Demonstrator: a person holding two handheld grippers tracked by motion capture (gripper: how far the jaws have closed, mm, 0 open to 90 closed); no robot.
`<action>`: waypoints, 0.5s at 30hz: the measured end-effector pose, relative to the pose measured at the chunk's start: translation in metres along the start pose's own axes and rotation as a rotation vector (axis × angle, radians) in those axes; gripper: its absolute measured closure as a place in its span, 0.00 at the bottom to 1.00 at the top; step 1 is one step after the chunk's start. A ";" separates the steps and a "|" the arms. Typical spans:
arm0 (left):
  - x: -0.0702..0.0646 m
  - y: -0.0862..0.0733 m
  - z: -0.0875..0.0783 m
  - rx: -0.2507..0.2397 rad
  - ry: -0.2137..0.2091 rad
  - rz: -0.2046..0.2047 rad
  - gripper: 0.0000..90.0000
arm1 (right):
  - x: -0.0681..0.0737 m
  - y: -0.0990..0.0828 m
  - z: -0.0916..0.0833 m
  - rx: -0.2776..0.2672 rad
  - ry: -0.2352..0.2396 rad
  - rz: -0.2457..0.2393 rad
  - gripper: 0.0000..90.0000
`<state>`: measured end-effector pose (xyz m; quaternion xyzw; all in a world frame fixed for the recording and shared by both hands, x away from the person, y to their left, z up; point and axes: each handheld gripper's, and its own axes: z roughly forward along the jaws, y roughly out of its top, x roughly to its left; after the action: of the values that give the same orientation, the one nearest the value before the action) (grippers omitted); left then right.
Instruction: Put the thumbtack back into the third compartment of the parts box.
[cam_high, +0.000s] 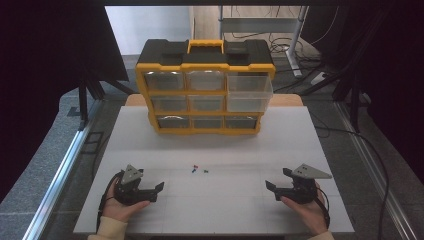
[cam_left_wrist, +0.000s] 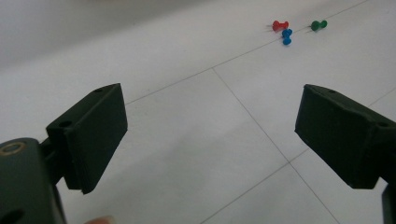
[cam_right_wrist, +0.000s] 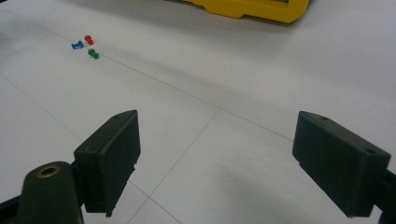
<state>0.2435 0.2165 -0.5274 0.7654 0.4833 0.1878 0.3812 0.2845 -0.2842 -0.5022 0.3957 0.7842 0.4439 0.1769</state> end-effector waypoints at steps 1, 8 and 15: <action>0.000 0.001 0.001 0.003 0.002 -0.002 0.11 | -0.001 -0.001 0.000 0.001 -0.003 -0.002 0.17; -0.002 0.000 0.002 0.012 0.000 0.011 0.11 | -0.003 -0.001 -0.001 0.004 -0.010 0.002 0.18; 0.000 0.003 0.002 0.003 0.008 0.016 0.11 | -0.002 0.000 0.002 0.012 -0.013 -0.004 0.18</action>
<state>0.2464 0.2147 -0.5263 0.7691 0.4787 0.1932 0.3768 0.2871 -0.2848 -0.5037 0.3982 0.7864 0.4363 0.1806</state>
